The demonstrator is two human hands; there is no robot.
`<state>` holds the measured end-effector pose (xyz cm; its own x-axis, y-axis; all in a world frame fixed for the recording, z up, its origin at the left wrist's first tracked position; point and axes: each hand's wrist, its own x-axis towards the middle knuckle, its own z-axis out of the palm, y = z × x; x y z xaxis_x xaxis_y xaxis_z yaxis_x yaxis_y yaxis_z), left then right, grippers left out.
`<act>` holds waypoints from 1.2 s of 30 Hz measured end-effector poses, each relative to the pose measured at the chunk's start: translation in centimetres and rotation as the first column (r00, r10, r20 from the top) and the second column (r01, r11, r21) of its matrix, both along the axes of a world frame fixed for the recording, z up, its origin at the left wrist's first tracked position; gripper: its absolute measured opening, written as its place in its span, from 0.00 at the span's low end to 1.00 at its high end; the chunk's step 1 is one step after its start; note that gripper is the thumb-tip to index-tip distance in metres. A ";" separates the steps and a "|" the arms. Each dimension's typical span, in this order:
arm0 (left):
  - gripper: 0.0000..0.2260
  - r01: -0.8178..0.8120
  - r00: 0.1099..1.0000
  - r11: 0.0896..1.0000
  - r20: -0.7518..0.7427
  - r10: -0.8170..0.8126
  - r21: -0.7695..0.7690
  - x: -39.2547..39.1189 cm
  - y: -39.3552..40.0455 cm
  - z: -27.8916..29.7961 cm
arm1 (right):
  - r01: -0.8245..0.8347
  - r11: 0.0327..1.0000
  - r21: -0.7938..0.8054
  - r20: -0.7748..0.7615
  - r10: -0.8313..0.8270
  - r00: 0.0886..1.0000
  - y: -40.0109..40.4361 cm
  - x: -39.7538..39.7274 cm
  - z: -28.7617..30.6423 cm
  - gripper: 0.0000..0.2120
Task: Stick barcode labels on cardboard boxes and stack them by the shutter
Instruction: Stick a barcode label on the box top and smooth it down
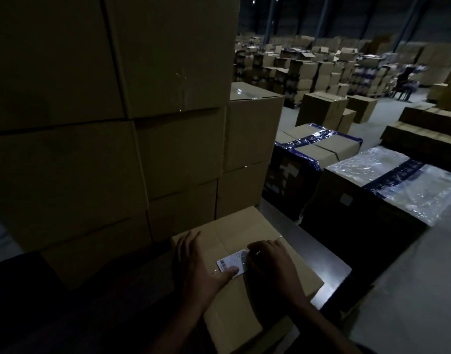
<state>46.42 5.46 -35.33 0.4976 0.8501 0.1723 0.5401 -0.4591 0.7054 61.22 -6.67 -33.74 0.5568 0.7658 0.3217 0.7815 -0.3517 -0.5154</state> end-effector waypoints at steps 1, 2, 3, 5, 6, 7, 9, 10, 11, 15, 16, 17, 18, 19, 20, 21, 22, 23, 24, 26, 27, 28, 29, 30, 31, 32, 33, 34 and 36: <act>0.55 -0.002 1.000 1.000 0.003 0.002 0.001 0.0 0.0 -0.2 | 0.018 1.000 0.009 -0.032 -0.018 0.999 0.0 -0.1 0.0 0.14; 0.55 -0.004 1.000 1.000 0.009 0.004 0.009 0.0 0.0 -0.3 | 0.038 0.999 0.005 -0.043 -0.037 0.998 0.1 -0.2 0.0 0.13; 0.54 -0.004 1.000 1.000 0.015 0.003 0.022 0.0 0.1 -0.4 | 0.046 0.999 -0.015 -0.032 -0.047 0.998 0.2 -0.2 -0.1 0.13; 0.53 -0.001 1.000 0.997 0.017 -0.001 0.073 0.1 0.1 -0.4 | 0.034 0.996 -0.084 0.014 -0.033 0.999 0.6 0.0 -0.2 0.13; 0.52 0.002 1.000 0.995 0.016 -0.004 0.102 0.2 0.2 -0.5 | 0.031 0.993 -0.113 0.025 -0.029 0.999 0.8 0.1 -0.2 0.12; 0.51 0.003 1.000 0.992 0.016 -0.005 0.125 0.2 0.2 -0.6 | 0.031 0.991 -0.134 0.026 -0.028 0.999 0.9 0.2 -0.2 0.12; 0.49 0.002 1.000 0.991 0.015 -0.004 0.135 0.2 0.3 -0.6 | 0.017 0.989 -0.144 0.021 -0.014 1.000 1.1 0.3 -0.2 0.12; 0.49 0.002 1.000 0.991 0.011 -0.004 0.133 0.2 0.3 -0.6 | 0.003 0.989 -0.148 0.023 0.000 1.000 1.1 0.4 -0.2 0.12; 0.49 0.004 1.000 0.991 0.005 -0.004 0.133 0.3 0.3 -0.6 | -0.006 0.988 -0.152 0.025 0.009 1.000 1.0 0.5 -0.2 0.13; 0.49 0.006 1.000 0.990 0.000 -0.006 0.144 0.4 0.4 -1.1 | 0.047 0.993 -0.108 0.012 -0.046 0.999 0.7 0.0 -0.3 0.13; 0.49 0.002 1.000 0.989 0.009 -0.004 0.148 0.4 0.4 -1.3 | 0.064 0.993 -0.103 0.011 -0.064 0.998 0.7 -0.1 -0.2 0.12; 0.49 -0.001 1.000 0.989 0.019 -0.002 0.151 0.4 0.4 -1.4 | 0.067 0.992 -0.111 0.027 -0.064 0.998 0.8 -0.2 -0.2 0.10; 0.49 -0.003 1.000 0.989 0.022 0.000 0.150 0.5 0.4 -1.4 | 0.064 0.990 -0.127 0.050 -0.058 0.997 0.9 -0.2 -0.2 0.08; 0.48 -0.004 1.000 0.989 0.018 0.001 0.150 0.5 0.4 -1.4 | 0.058 0.989 -0.138 0.068 -0.049 0.996 1.0 0.0 -0.2 0.07; 0.48 -0.003 1.000 0.988 0.011 0.001 0.152 0.5 0.4 -1.4 | 0.063 0.987 -0.148 0.074 -0.052 0.996 1.1 0.1 -0.3 0.06; 0.48 0.000 1.000 0.988 0.002 0.000 0.156 0.5 0.4 -1.5 | 0.077 0.986 -0.147 0.078 -0.066 0.995 1.2 0.0 -0.4 0.06; 0.48 0.002 1.000 0.987 -0.008 0.000 0.160 0.5 0.4 -1.6 | 0.097 0.984 -0.149 0.071 -0.088 0.994 1.3 -0.1 -0.5 0.07; 0.48 0.001 1.000 0.987 -0.014 0.001 0.161 0.5 0.4 -1.6 | 0.118 0.982 -0.148 0.067 -0.109 0.992 1.4 -0.4 -0.6 0.07; 0.49 -0.002 1.000 0.987 -0.014 0.004 0.159 0.5 0.4 -1.6 | 0.137 0.980 -0.146 0.067 -0.129 0.989 1.6 -0.8 -0.6 0.08; 0.48 -0.003 1.000 0.987 -0.010 0.005 0.162 0.5 0.4 -1.6 | 0.143 0.981 -0.135 0.030 -0.140 0.990 1.7 -1.1 -0.6 0.09; 0.48 -0.002 1.000 0.985 -0.005 0.003 0.173 0.5 0.4 -1.6 | 0.129 0.983 -0.128 -0.005 -0.131 0.991 1.7 -1.0 -0.4 0.09; 0.47 -0.001 1.000 0.983 -0.001 0.001 0.183 0.5 0.4 -1.7 | 0.105 0.987 -0.125 -0.046 -0.112 0.993 1.6 -0.8 -0.3 0.09; 0.47 0.002 1.000 0.982 -0.001 -0.001 0.187 0.6 0.5 -1.7 | 0.089 0.990 -0.110 -0.081 -0.098 0.992 1.5 -0.5 -0.2 0.08; 0.47 0.004 1.000 0.983 -0.004 -0.003 0.184 0.6 0.5 -1.7 | 0.085 0.992 -0.096 -0.114 -0.096 0.989 1.4 -0.4 -0.2 0.07; 0.47 0.005 1.000 0.983 -0.005 -0.005 0.181 0.6 0.6 -1.7 | 0.091 0.992 -0.084 -0.126 -0.101 0.987 1.3 -0.4 -0.1 0.06; 0.46 0.007 1.000 0.984 0.000 -0.007 0.178 0.5 0.6 -1.8 | 0.101 0.991 -0.084 -0.112 -0.110 0.988 1.2 -0.5 -0.1 0.07; 0.46 0.007 1.000 0.984 0.006 -0.009 0.178 0.5 0.6 -1.8 | 0.108 0.991 -0.085 -0.083 -0.115 0.990 1.3 -0.6 -0.3 0.08; 0.46 0.008 1.000 0.984 0.008 -0.010 0.180 0.6 0.6 -1.9 | 0.114 0.989 -0.090 -0.063 -0.120 0.991 1.4 -0.7 -0.3 0.08; 0.46 0.011 1.000 0.984 -0.001 -0.011 0.177 0.5 0.6 -1.8 | 0.109 0.988 -0.108 -0.063 -0.117 0.991 1.4 -0.7 -0.2 0.08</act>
<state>46.96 6.03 -37.11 0.5065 0.8008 0.3197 0.5349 -0.5826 0.6119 60.53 -5.28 -33.97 0.6597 0.7239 0.2020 0.6978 -0.4901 -0.5224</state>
